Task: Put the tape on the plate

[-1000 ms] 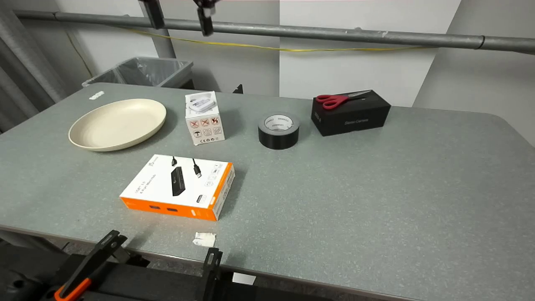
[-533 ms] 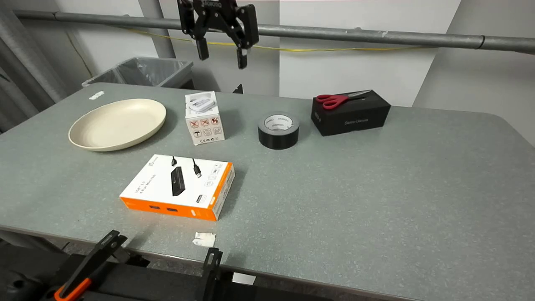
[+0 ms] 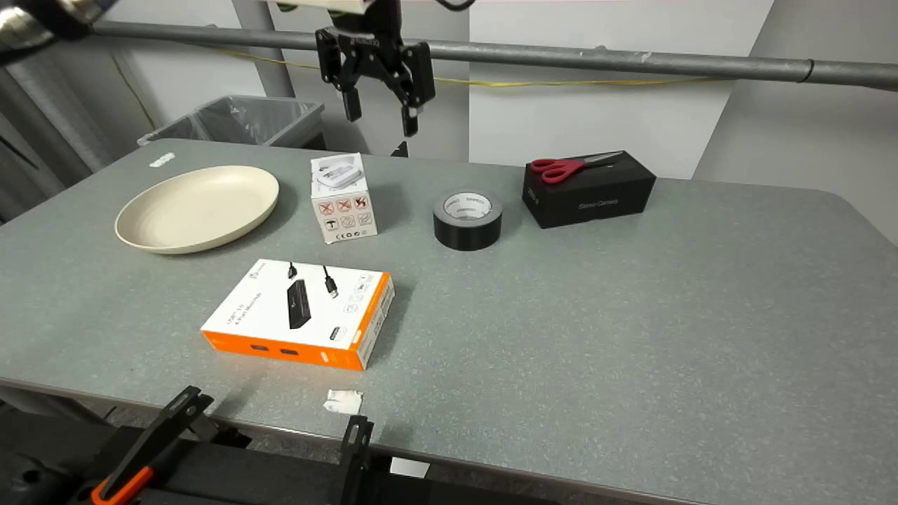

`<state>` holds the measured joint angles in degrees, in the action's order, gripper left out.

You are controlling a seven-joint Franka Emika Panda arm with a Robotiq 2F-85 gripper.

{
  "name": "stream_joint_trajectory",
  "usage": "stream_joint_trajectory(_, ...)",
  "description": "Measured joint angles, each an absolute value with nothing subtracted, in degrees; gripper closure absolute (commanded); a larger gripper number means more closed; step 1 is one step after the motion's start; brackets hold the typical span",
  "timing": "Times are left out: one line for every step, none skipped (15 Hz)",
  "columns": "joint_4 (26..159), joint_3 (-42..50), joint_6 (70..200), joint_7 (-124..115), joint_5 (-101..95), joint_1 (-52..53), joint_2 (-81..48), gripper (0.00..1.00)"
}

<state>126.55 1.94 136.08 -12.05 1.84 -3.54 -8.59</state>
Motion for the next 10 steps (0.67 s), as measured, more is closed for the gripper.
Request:
stream_joint_trajectory(124.9,2.0,136.9,-13.4,1.7,-3.5,-11.7,0.0)
stream_joint_trajectory(123.3,2.2,137.9,-14.6,1.7,-3.5,-14.7,0.0)
stream_joint_trajectory(121.5,2.4,138.5,-15.9,1.7,-3.3,-17.7,0.0)
stream_joint_trajectory(119.6,2.8,139.0,-16.9,1.7,-3.2,-20.5,0.0)
stream_joint_trajectory(117.7,3.1,139.4,-17.8,1.7,-3.0,-23.2,0.0)
stream_joint_trajectory(115.9,3.5,139.5,-18.6,1.7,-2.7,-25.7,0.0)
stream_joint_trajectory(114.1,4.1,139.6,-19.4,1.7,-2.4,-27.9,0.0)
stream_joint_trajectory(112.4,4.5,139.6,-19.9,1.7,-2.1,-30.0,0.0)
stream_joint_trajectory(110.8,4.9,139.6,-20.2,1.7,-1.9,-31.9,0.0)
stream_joint_trajectory(109.3,5.3,139.6,-20.6,1.7,-1.7,-33.7,0.0)
